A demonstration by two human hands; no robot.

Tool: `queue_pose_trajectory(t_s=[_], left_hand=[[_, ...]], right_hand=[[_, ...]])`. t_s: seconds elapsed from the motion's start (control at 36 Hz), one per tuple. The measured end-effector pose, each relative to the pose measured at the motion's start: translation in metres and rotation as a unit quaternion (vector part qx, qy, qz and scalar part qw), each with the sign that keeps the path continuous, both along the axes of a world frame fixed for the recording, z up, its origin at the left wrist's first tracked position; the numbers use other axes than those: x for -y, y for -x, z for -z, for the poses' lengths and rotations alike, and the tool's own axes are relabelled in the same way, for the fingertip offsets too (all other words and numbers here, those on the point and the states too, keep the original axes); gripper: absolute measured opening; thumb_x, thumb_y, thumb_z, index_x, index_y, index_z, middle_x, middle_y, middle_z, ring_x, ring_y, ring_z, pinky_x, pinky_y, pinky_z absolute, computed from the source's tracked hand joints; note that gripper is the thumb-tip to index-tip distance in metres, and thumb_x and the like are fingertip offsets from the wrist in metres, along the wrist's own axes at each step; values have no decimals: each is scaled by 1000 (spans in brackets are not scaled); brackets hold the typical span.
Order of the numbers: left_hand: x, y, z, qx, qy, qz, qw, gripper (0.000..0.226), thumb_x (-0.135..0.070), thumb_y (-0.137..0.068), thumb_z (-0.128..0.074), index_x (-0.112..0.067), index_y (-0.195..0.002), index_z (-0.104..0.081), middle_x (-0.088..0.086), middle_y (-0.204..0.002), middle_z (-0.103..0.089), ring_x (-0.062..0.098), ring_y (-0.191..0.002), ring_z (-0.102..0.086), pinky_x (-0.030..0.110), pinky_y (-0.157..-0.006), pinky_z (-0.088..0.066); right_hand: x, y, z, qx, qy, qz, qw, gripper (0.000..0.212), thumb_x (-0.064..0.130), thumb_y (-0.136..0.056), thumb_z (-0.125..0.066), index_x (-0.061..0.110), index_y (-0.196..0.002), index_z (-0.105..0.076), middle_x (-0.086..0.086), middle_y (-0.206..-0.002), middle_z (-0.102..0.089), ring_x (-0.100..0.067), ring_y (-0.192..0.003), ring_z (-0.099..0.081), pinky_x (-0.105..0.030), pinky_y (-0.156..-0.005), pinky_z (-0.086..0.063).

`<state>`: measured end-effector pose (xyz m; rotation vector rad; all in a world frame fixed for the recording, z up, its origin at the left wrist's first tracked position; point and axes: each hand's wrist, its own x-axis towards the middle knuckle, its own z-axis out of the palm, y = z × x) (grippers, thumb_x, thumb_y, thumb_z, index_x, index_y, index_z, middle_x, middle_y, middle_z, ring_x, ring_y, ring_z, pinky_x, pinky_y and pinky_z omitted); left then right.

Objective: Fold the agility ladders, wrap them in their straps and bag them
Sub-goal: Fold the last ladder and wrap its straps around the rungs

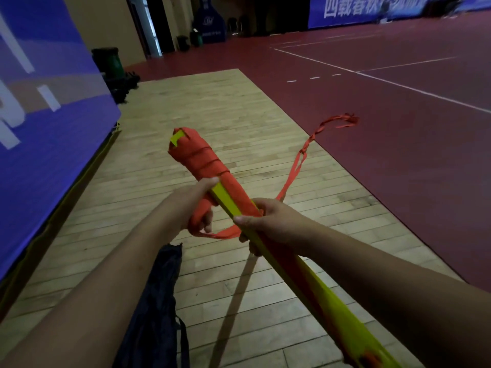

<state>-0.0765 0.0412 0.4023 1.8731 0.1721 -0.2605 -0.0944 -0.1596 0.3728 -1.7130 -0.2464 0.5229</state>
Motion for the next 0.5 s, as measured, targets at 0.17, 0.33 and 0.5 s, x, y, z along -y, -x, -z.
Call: queue_pose_trajectory(t_s=[0.17,0.33,0.5], left_hand=[[28,8,10,107,-10,-73,992,47,-56,-85,-67,-9,-86,-65,6,-54,-58,22,-48,-56,30,-54,-45],[22,8,0,153,115,-167,967,46,-57,-86,-62,-14,-71,-58,0,-51,-55,17,-47,-53,31,-56,-44],[9,7,-5,199,247,-24,948,28,-47,-80,-56,-25,-66,-67,-3,-72,-57,9,-60,-55,31,-60,-42]], right_hand=[[-20,4,4,224,246,-36,942,43,22,-97,-64,15,-131,-39,-10,-110,-63,-25,-88,-70,-43,-79,-61],[-24,7,-7,247,183,-25,951,34,27,-94,-68,25,-109,-37,3,-92,-57,-14,-75,-61,-23,-62,-49],[-15,3,-10,-13,40,-121,992,41,38,-83,-74,13,-111,-58,-7,-93,-60,-20,-84,-59,-33,-77,-51]])
